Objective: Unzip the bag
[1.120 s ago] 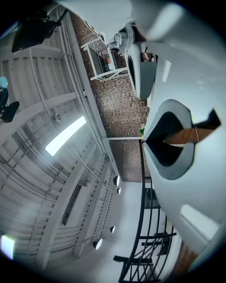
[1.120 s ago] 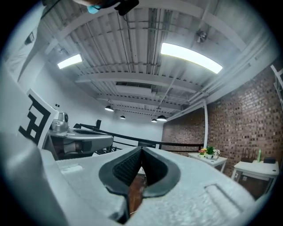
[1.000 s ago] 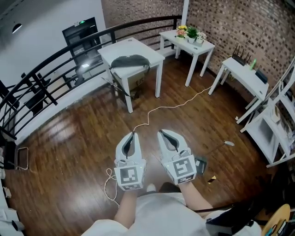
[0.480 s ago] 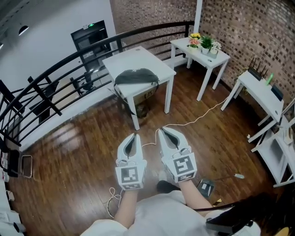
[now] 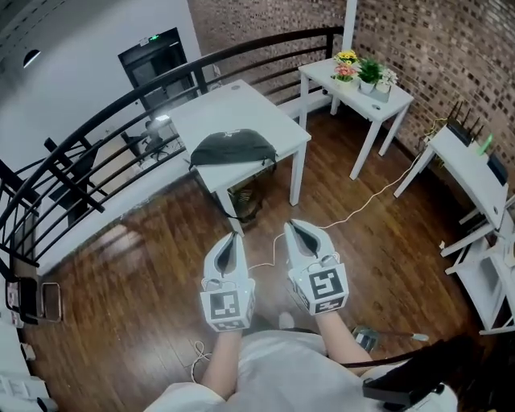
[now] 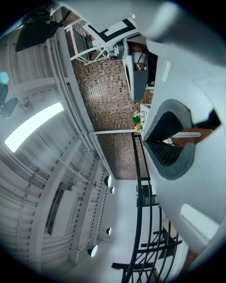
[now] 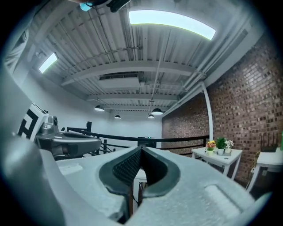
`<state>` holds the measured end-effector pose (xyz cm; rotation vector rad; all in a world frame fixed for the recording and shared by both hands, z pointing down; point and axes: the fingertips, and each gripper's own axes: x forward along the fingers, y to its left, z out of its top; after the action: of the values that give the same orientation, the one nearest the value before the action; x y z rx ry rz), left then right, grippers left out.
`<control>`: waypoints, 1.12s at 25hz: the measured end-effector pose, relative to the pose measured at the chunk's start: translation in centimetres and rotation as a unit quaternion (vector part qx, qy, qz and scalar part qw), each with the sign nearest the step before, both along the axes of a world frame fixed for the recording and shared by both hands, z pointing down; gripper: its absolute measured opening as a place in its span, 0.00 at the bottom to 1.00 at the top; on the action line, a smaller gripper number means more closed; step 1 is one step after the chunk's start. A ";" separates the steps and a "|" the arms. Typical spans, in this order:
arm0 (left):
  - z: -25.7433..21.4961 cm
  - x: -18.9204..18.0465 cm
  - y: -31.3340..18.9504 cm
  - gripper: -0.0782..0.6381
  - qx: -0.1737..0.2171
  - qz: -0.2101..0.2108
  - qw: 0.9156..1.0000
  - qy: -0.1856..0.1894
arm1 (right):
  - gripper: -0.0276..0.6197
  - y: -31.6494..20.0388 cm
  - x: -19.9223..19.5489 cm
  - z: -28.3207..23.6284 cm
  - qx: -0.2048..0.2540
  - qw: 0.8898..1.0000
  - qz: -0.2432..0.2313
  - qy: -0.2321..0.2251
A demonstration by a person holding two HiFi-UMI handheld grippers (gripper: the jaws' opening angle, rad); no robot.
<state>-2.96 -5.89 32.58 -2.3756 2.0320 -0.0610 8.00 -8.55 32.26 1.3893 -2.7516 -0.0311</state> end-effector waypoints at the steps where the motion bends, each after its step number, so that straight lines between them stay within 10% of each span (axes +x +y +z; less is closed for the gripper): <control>1: 0.2 -0.3 -1.2 0.13 -0.002 0.001 1.000 -0.001 | 0.03 -1.2 -0.3 0.4 -0.004 1.000 0.001 0.002; 17: 3.8 -10.0 -30.2 0.13 -0.028 0.099 0.995 0.000 | 0.03 -28.1 -9.9 3.7 -0.030 0.994 0.096 0.043; 28: 15.7 -6.9 -39.6 0.13 -0.158 0.147 0.976 -0.011 | 0.03 -36.1 -6.9 14.9 -0.135 0.981 0.116 0.082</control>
<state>-9.89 -45.48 48.23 -2.8222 1.7491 -0.4337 1.07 -44.70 47.14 1.5421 -2.3421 0.2190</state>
